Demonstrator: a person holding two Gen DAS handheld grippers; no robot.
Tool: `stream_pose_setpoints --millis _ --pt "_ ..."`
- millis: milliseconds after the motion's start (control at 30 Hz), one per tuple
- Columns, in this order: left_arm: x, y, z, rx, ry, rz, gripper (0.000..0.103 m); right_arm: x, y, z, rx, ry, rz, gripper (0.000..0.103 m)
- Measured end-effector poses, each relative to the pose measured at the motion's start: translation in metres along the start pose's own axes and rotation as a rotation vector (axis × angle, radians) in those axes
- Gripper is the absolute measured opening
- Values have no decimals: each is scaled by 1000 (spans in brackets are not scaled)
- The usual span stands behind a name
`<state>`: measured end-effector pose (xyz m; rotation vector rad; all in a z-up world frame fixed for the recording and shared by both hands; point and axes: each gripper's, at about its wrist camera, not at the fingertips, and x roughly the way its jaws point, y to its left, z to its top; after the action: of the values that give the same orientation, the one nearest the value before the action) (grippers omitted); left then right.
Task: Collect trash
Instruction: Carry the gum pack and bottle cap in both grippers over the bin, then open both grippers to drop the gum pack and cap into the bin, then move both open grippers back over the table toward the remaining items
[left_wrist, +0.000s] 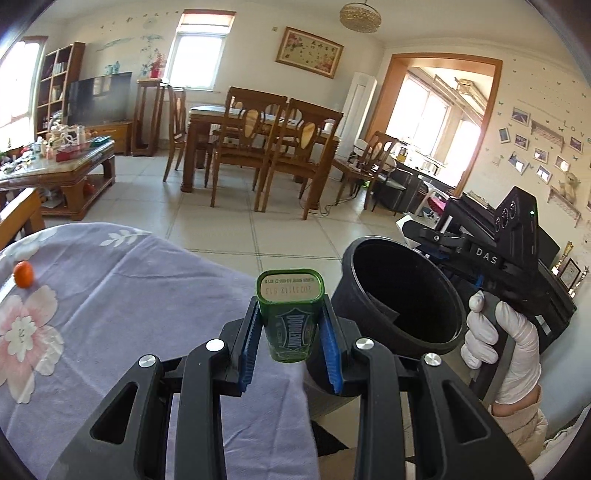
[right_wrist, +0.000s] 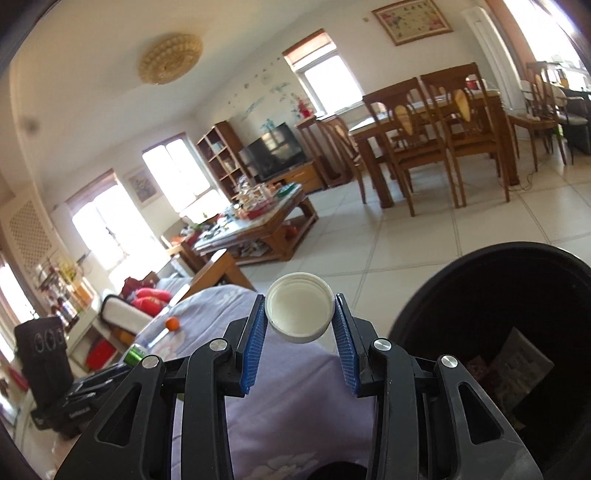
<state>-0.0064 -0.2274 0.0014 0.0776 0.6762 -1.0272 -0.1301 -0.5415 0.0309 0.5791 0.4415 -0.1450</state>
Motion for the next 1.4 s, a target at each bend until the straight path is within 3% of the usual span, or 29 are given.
stream_pose_setpoints --millis 200,400,500,700,900,1000,1200,1333,1400 --pt "45 -43 17 43 13 -105 31 -25 -64 9 87 -23 -162 36" --pt "101 -84 25 59 66 -216 31 -36 -118 5 123 28 -343 36" --pt "126 -104 21 86 101 -230 31 -33 -134 1 128 50 -417 36" --pt "153 -123 11 143 158 -221 31 -26 -156 -7 163 68 -424 36" --pt "159 -126 7 158 186 -190 33 -20 -143 -10 186 81 -421 37" --pt "156 -126 9 157 186 -182 33 -21 -141 -11 188 70 -431 51" --pt "144 -119 8 140 171 -175 35 -20 -130 -13 171 54 -424 58" --pt "125 -108 6 121 138 -144 56 -17 -122 -12 159 48 -404 58" --pt "111 -99 5 106 111 -126 58 -15 -116 -12 144 45 -394 58"
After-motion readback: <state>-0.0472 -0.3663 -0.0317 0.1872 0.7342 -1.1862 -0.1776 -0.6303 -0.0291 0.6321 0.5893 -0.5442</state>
